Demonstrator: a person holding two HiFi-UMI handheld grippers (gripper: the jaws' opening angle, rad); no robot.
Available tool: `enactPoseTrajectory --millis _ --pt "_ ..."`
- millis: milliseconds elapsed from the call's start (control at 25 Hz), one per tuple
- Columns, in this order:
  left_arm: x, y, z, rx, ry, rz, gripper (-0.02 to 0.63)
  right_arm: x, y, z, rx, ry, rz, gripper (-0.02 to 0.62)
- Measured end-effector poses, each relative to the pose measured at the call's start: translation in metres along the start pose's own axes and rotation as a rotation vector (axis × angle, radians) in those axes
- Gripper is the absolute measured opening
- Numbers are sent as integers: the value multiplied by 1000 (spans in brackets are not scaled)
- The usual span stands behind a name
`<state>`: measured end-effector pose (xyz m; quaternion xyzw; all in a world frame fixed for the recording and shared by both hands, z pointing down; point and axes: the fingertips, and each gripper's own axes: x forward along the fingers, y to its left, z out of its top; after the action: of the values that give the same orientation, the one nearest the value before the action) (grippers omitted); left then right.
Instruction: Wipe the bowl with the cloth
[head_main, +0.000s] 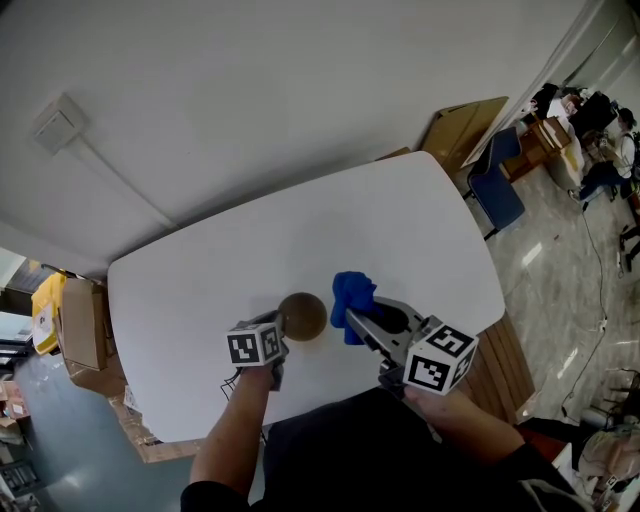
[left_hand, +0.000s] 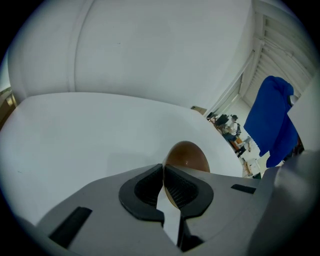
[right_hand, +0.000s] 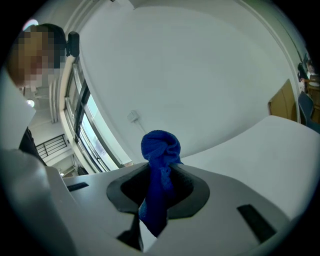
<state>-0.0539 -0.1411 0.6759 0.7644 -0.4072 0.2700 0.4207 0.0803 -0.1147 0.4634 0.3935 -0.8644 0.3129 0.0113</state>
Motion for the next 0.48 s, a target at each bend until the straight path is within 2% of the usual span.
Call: enactPoseTrajectory --millis 240,480 --pt "8 0 1 -6 10 -3 23 2 4 8 -111 -17 33 75" --pt "17 -1 0 -20 25 -1 23 2 3 15 -137 -21 36 75"
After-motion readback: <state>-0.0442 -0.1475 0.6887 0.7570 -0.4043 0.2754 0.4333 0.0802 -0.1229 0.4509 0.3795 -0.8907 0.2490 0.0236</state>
